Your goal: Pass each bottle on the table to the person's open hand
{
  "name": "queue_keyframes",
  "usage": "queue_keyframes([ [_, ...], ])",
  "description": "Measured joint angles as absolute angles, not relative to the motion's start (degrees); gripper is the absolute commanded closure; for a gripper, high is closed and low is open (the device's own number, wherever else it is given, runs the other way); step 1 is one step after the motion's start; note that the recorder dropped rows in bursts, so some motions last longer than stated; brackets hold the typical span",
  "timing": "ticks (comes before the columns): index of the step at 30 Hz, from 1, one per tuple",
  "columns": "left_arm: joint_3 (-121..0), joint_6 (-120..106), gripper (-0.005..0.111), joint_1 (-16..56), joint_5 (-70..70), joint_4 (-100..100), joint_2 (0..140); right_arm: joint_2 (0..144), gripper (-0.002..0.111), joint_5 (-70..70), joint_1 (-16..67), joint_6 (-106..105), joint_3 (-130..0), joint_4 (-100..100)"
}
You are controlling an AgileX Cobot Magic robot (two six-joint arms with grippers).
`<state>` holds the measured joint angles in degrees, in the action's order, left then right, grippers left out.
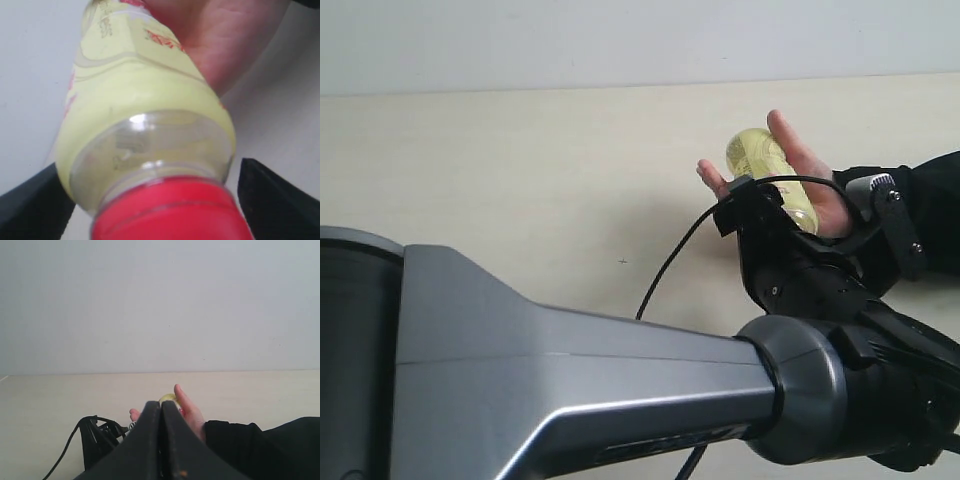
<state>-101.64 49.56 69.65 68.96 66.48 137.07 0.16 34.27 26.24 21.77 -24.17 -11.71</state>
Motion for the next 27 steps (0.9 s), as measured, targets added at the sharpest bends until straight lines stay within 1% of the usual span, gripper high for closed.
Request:
queue_keyframes([
  [8, -101.6, 48.5, 0.024, 70.1, 69.3, 67.0, 136.4, 0.2, 0.108, 34.3, 26.2, 21.8, -24.2, -11.7],
  [24, -101.6, 44.2, 0.025, 70.9, 69.4, 67.8, 129.8, 0.2, 0.108, 34.3, 26.2, 21.8, -24.2, -11.7],
  [25, -101.6, 44.1, 0.028, 70.9, 69.4, 67.8, 129.4, 0.2, 0.108, 34.3, 26.2, 21.8, -24.2, -11.7],
  [27, -101.6, 44.1, 0.043, 70.9, 69.4, 67.8, 127.6, 0.2, 0.108, 34.3, 26.2, 21.8, -24.2, -11.7],
])
